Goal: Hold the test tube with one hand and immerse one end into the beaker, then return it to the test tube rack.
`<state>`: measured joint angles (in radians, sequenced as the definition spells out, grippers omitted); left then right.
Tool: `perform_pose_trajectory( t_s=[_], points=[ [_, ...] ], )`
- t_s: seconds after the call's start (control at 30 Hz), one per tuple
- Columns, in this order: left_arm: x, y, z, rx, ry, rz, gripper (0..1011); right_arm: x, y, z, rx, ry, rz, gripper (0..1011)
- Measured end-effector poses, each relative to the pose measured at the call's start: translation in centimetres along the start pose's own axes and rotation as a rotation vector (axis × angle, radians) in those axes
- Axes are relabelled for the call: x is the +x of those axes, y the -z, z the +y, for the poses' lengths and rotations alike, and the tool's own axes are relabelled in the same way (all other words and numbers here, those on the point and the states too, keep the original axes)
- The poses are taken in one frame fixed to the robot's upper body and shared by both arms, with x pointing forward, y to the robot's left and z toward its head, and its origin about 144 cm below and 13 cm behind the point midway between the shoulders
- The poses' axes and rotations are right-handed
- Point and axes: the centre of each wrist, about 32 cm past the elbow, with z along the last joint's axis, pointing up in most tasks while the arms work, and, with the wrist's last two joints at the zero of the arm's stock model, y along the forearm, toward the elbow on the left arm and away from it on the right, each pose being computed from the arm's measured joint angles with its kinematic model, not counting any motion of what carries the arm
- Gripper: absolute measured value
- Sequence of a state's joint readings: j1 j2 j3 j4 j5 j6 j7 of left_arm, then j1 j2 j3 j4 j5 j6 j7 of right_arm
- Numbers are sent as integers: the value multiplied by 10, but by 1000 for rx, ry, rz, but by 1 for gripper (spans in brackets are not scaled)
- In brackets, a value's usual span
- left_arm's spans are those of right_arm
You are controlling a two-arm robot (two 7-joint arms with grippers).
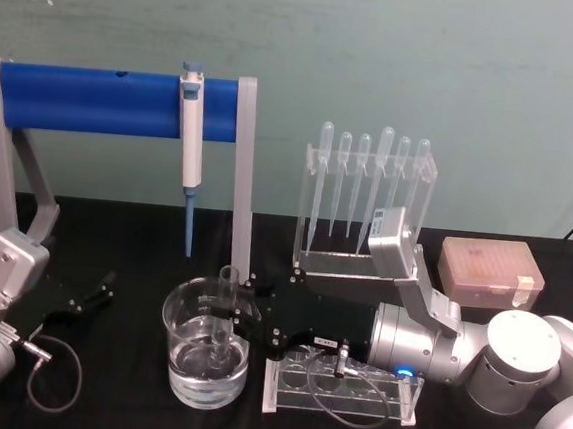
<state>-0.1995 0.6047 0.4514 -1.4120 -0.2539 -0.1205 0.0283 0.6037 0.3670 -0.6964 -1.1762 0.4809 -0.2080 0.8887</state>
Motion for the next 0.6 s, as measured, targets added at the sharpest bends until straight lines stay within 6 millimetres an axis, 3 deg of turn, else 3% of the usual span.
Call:
perform_pose_trajectory(
  t_s=[0.6],
  points=[
    [0, 0, 0, 0, 0, 0, 1000, 0, 0, 0, 0, 0, 0, 224]
  ],
)
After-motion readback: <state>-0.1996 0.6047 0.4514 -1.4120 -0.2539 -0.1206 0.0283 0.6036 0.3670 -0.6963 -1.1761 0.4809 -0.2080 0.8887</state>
